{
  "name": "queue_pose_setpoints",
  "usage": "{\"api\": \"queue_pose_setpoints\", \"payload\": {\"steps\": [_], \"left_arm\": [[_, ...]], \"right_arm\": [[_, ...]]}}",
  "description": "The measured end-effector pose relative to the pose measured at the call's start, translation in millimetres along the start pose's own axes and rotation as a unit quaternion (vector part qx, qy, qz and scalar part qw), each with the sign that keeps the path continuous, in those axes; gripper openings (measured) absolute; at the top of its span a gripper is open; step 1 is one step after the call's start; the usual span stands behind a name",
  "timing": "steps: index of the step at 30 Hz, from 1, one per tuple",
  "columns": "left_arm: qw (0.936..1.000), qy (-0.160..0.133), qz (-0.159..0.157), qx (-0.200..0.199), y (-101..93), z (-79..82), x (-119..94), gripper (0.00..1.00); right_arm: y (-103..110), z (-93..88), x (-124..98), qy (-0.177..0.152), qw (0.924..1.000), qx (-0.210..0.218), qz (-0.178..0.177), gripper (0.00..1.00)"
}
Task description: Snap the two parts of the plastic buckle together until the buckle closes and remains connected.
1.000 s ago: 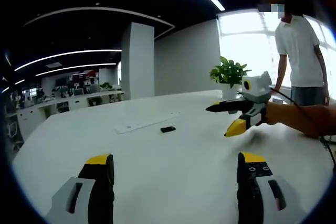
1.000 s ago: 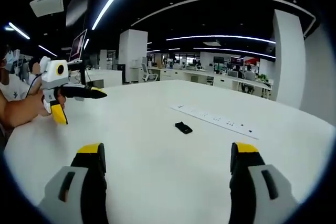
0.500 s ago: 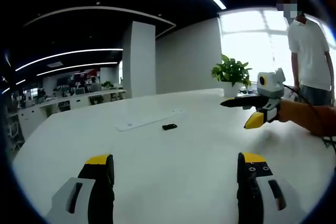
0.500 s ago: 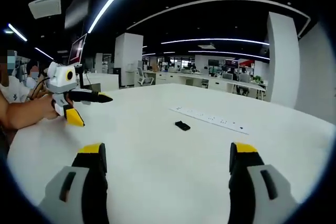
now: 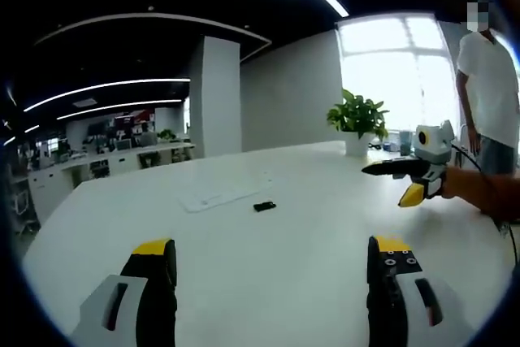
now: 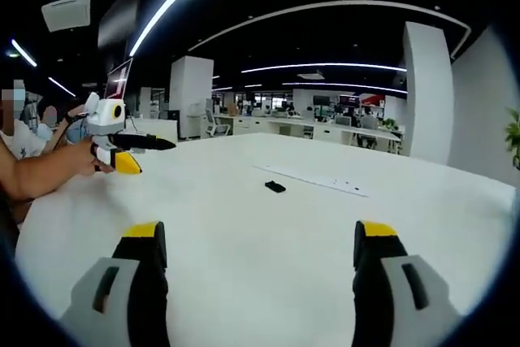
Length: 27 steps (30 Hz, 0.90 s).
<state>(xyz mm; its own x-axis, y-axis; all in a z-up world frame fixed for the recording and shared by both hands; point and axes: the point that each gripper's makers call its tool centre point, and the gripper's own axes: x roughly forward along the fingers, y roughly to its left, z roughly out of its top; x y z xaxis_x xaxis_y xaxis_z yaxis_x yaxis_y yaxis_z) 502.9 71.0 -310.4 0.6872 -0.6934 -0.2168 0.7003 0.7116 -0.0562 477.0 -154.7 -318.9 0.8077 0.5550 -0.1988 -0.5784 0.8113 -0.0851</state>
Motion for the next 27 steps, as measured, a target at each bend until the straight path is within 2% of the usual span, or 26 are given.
{"api": "queue_pose_setpoints", "payload": {"steps": [3,6,9,13,17,19,27], "left_arm": [[0.9999,-0.006,0.01,0.007,1.0,10.9,-8,0.99],[0.9999,-0.011,0.011,0.007,-2.4,11.5,-20,0.99],[0.9999,-0.004,0.015,0.001,-4.3,5.1,-31,0.99],[0.9993,0.008,0.036,-0.002,-3.8,-5.2,-45,0.99],[0.9992,0.011,0.038,-0.007,-14.0,-14.5,-56,0.99],[0.9991,0.013,0.039,-0.009,-17.3,-18.3,-58,0.99],[0.9989,0.018,0.038,-0.022,-10.4,-34.1,-49,0.99]], "right_arm": [[4,-0.3,-5,-0.003,1.0,0.0,0.001,0.96],[4,1.1,-5,-0.01,0.9999,0.01,0.005,0.96],[8,1.4,-5,-0.008,0.9999,0.008,0.007,0.96],[15,5.0,-7,-0.007,0.9999,0.003,0.01,0.96],[20,4.4,-11,-0.007,0.9999,0.001,0.011,0.96],[23,3.6,-15,-0.01,0.9999,0.003,0.012,0.96],[23,-2.8,-18,-0.01,0.9999,0.01,0.007,0.96]]}}
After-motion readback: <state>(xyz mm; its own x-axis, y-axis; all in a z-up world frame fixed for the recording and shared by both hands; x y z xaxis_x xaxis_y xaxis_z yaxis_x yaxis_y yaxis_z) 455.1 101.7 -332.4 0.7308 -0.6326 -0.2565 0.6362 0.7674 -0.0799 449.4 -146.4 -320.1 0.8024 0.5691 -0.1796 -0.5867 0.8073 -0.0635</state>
